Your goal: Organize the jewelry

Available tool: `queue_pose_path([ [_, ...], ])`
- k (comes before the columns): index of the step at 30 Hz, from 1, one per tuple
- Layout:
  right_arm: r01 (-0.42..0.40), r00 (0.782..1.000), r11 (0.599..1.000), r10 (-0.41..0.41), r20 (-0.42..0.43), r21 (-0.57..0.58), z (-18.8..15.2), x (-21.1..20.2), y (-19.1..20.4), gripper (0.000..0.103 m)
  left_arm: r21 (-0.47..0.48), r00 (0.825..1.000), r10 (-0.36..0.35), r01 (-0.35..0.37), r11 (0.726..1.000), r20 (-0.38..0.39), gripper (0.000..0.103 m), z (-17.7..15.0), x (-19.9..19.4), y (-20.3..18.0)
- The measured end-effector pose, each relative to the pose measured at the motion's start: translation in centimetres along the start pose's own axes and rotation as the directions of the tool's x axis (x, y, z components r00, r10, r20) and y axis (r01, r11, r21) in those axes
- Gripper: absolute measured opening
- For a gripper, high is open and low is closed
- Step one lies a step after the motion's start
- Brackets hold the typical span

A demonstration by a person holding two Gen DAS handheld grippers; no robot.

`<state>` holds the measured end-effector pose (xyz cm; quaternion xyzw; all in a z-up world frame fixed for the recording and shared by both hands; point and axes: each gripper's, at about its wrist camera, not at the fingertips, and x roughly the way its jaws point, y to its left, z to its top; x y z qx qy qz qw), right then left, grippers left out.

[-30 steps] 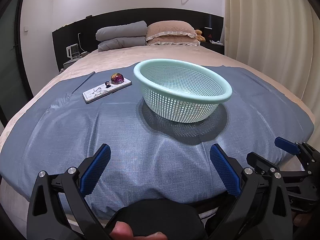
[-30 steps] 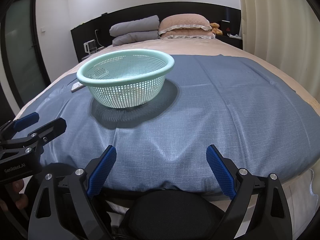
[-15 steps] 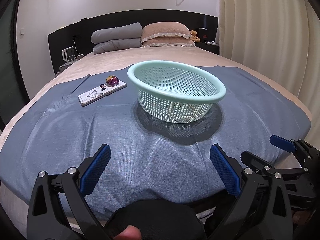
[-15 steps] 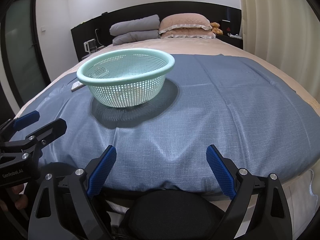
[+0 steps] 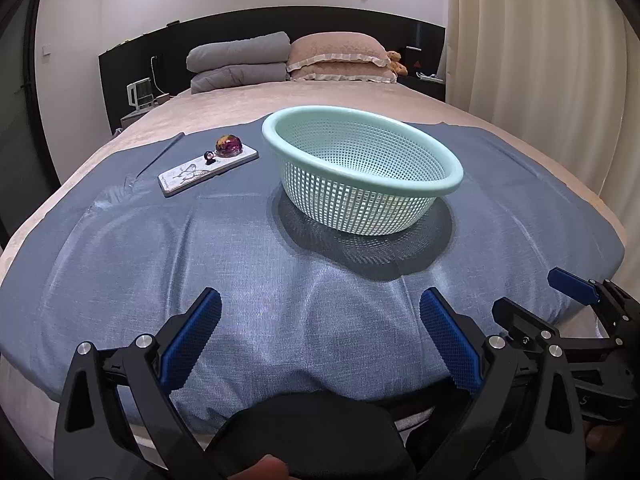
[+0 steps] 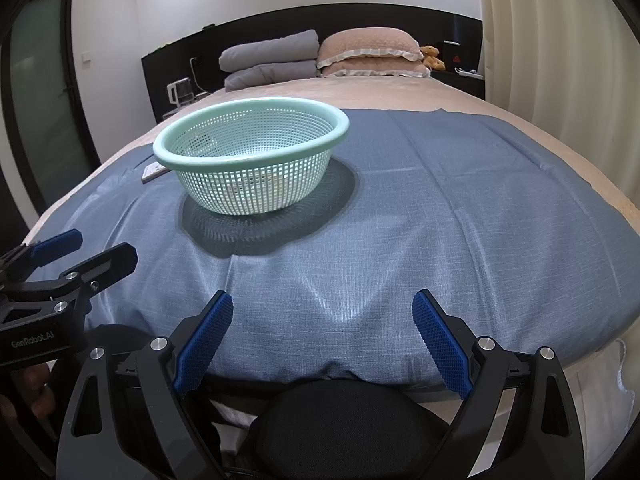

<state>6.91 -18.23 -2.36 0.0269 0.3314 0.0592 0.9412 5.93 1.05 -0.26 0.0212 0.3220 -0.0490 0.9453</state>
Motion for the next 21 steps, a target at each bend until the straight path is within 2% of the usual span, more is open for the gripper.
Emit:
queue_pose_path([
  [2,0.002,1.000,1.000,-0.002,0.000,-0.001,0.0,0.0,0.0,0.087,0.001,0.999,0.043,-0.043,0.999,-0.013,0.097,-0.1,0.2,-0.1],
  [5,0.005,1.000,1.000,-0.005,0.001,-0.004,0.0,-0.1,0.0,0.087,0.013,0.998,0.058,-0.058,0.998,-0.019,0.097,-0.1,0.3,-0.3],
  [13,0.008,1.000,1.000,-0.008,0.001,-0.003,0.1,-0.1,0.0,0.087,0.046,0.999,0.047,-0.047,0.998,0.014,0.097,-0.2,-0.4,-1.0],
  [21,0.021,1.000,1.000,-0.021,0.007,-0.009,0.1,-0.3,-0.1,0.087,0.022,0.999,0.043,-0.043,0.999,0.031,0.097,-0.2,-0.8,-0.6],
])
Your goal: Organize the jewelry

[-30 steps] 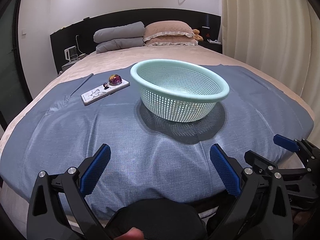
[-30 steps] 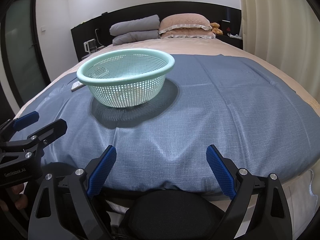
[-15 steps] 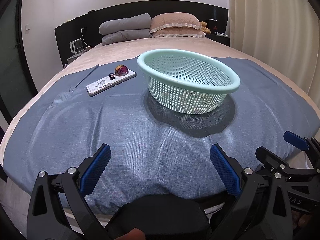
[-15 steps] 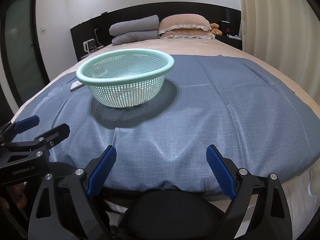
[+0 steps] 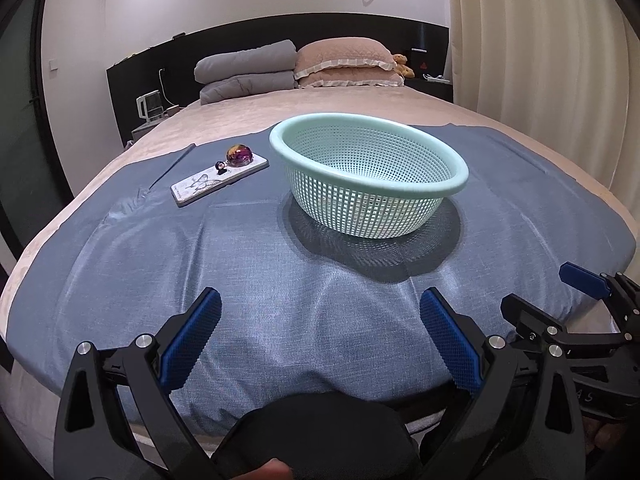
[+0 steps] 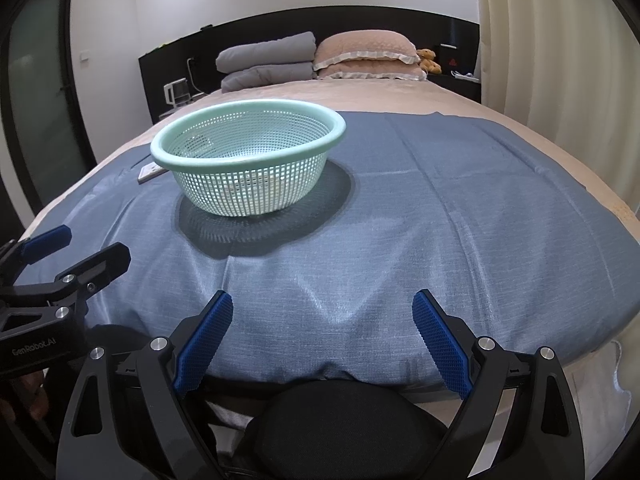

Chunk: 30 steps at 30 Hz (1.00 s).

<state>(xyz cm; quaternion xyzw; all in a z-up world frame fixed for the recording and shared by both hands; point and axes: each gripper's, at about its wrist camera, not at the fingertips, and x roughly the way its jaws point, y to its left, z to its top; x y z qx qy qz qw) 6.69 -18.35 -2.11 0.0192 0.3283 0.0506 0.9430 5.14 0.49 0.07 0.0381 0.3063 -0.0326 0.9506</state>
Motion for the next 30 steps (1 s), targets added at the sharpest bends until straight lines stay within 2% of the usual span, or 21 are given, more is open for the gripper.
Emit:
queue_pose_path([
  [9,0.007,1.000,1.000,-0.007,-0.001,-0.004,-0.01,-0.01,0.03,0.087,-0.044,1.000,0.011,-0.011,0.999,-0.003,0.097,-0.05,0.05,0.86],
  [30,0.008,1.000,1.000,-0.008,-0.003,-0.001,-0.02,0.05,0.04,0.087,-0.030,0.999,0.019,-0.019,0.999,-0.028,0.097,-0.27,0.24,0.85],
])
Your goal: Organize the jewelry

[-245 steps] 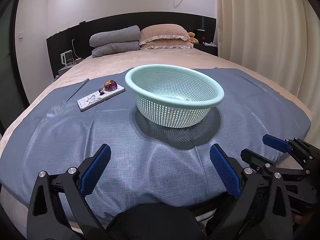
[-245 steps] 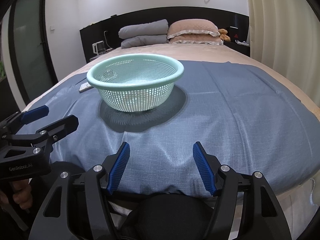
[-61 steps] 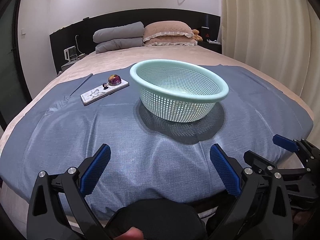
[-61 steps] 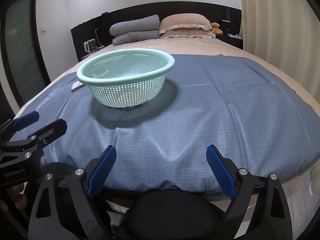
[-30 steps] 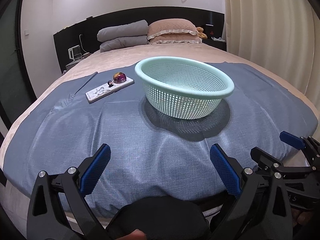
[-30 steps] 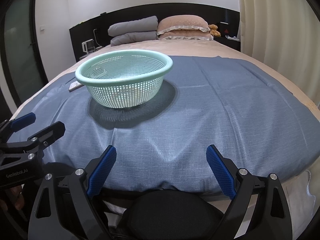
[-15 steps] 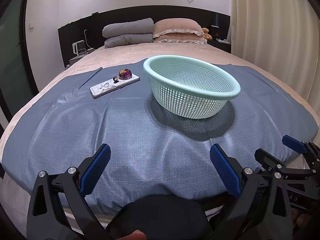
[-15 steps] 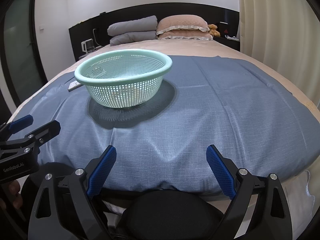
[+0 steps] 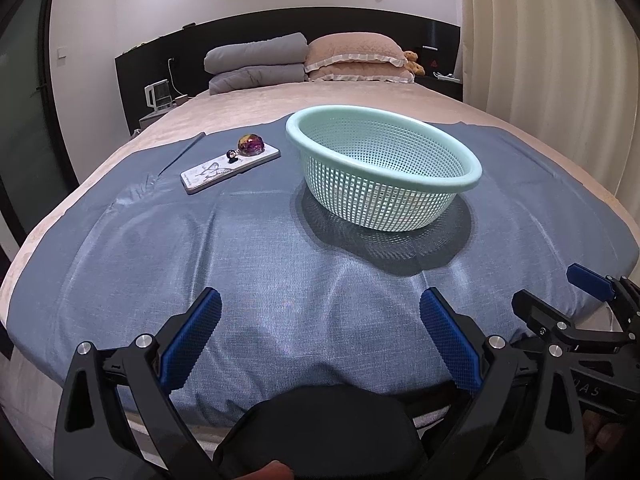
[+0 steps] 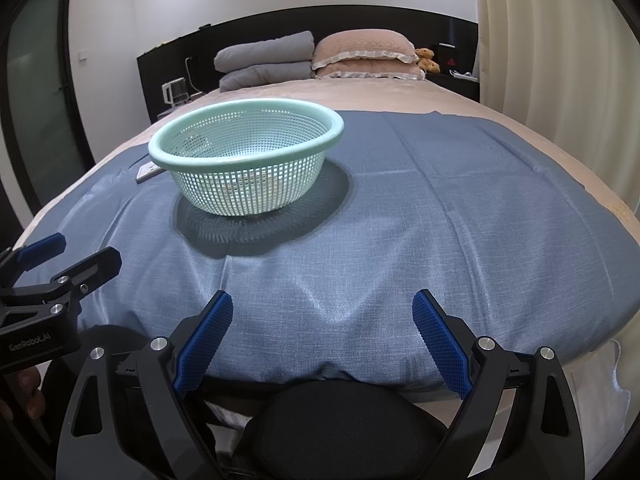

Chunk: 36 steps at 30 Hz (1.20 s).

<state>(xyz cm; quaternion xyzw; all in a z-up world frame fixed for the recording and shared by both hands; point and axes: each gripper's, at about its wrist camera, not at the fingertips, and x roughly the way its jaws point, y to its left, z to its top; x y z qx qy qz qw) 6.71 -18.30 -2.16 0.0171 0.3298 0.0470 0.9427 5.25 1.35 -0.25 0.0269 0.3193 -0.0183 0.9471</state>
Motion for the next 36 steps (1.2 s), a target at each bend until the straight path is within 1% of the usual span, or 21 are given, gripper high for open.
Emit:
queue_pose_path([
  [4,0.006,1.000,1.000,-0.006,0.000,0.002,0.0,0.0,0.1,0.087,-0.003,1.000,0.002,-0.002,1.000,-0.021,0.097,-0.1,0.3,0.1],
  [14,0.009,1.000,1.000,-0.009,-0.006,-0.005,0.0,0.2,0.2,0.087,-0.014,1.000,-0.005,0.005,1.000,-0.021,0.097,-0.1,0.3,0.3],
  [18,0.008,1.000,1.000,-0.008,-0.006,-0.004,0.0,0.2,0.2,0.087,-0.058,0.999,0.035,-0.035,0.998,-0.001,0.097,-0.2,-0.1,1.0],
  [22,0.006,1.000,1.000,-0.006,-0.005,-0.003,0.0,0.1,0.3,0.087,-0.079,0.999,0.023,-0.021,0.997,0.024,0.097,-0.2,-0.5,1.4],
  [31,0.002,1.000,1.000,-0.002,-0.004,-0.002,-0.1,0.2,0.3,0.087,-0.057,0.997,0.053,-0.050,0.997,0.053,0.097,-0.2,-1.1,1.0],
  [33,0.003,1.000,1.000,-0.003,-0.005,-0.002,-0.1,0.2,0.3,0.087,-0.055,0.997,0.038,-0.035,0.998,0.060,0.097,-0.2,-1.2,1.0],
  [36,0.003,1.000,1.000,-0.003,-0.005,-0.003,-0.1,0.2,0.3,0.087,-0.038,0.996,0.047,-0.044,0.998,0.074,0.097,-0.2,-1.4,0.7],
])
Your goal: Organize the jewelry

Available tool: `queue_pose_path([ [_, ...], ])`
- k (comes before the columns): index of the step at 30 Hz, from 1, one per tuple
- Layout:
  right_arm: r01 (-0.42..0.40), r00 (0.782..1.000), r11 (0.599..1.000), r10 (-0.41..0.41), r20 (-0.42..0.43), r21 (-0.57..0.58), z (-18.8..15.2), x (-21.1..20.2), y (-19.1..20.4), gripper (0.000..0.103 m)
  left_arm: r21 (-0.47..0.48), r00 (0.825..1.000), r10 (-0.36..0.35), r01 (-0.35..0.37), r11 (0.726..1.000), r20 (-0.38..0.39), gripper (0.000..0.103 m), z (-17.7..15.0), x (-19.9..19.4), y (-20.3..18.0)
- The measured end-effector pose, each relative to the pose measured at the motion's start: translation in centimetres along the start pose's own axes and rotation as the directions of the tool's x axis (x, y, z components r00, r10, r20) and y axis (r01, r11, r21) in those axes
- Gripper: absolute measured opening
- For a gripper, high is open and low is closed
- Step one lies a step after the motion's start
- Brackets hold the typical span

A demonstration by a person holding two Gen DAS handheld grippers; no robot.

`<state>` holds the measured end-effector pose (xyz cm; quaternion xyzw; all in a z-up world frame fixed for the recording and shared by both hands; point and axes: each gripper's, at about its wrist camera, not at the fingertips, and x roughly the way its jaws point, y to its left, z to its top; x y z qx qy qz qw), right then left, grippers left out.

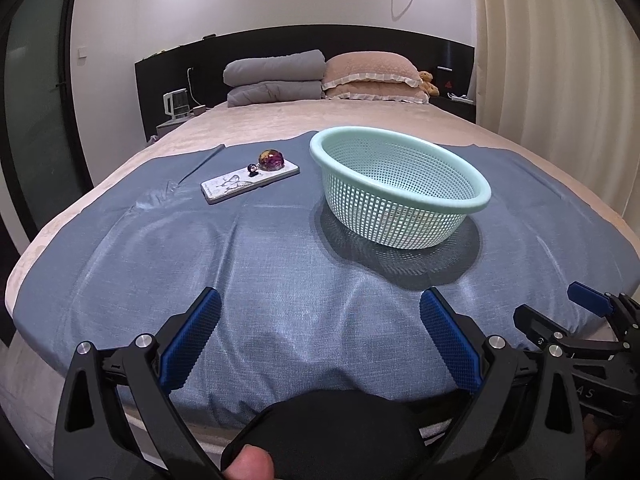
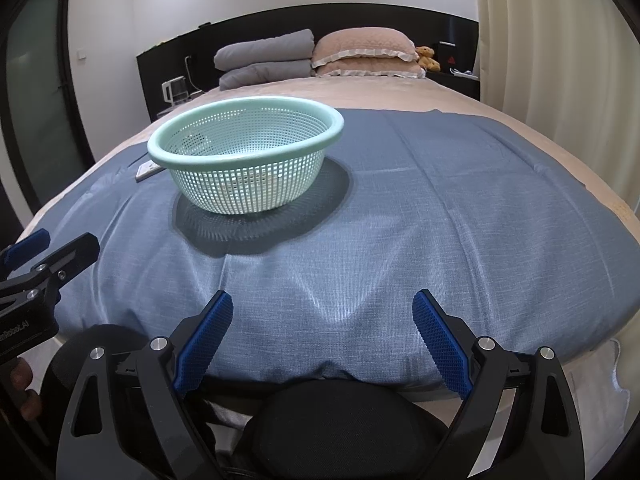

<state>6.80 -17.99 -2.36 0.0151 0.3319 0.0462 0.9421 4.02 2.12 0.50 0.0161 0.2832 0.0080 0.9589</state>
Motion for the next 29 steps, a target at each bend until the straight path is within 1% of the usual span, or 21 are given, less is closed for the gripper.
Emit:
queue_pose_path([
  [3,0.000,1.000,1.000,0.000,0.002,0.000,-0.01,0.00,-0.05,0.087,0.015,1.000,-0.001,0.001,1.000,0.005,0.097,-0.05,-0.10,-0.29],
  [14,-0.001,1.000,1.000,0.001,0.001,0.001,-0.02,0.01,-0.03,0.087,0.004,1.000,0.000,0.000,1.000,-0.005,0.097,-0.06,0.07,-0.03],
  [17,0.000,1.000,1.000,0.000,0.002,0.000,-0.03,-0.01,-0.01,0.087,0.002,1.000,0.003,-0.003,1.000,0.004,0.097,-0.08,-0.05,0.01],
  [22,0.000,1.000,1.000,0.000,0.002,0.000,-0.03,0.00,-0.02,0.087,0.018,1.000,-0.003,0.003,1.000,0.007,0.097,-0.12,-0.04,-0.29],
  [29,-0.002,1.000,1.000,0.002,0.001,0.001,-0.04,0.03,-0.09,0.087,0.016,1.000,0.000,0.000,1.000,0.004,0.097,-0.12,0.04,-0.31],
])
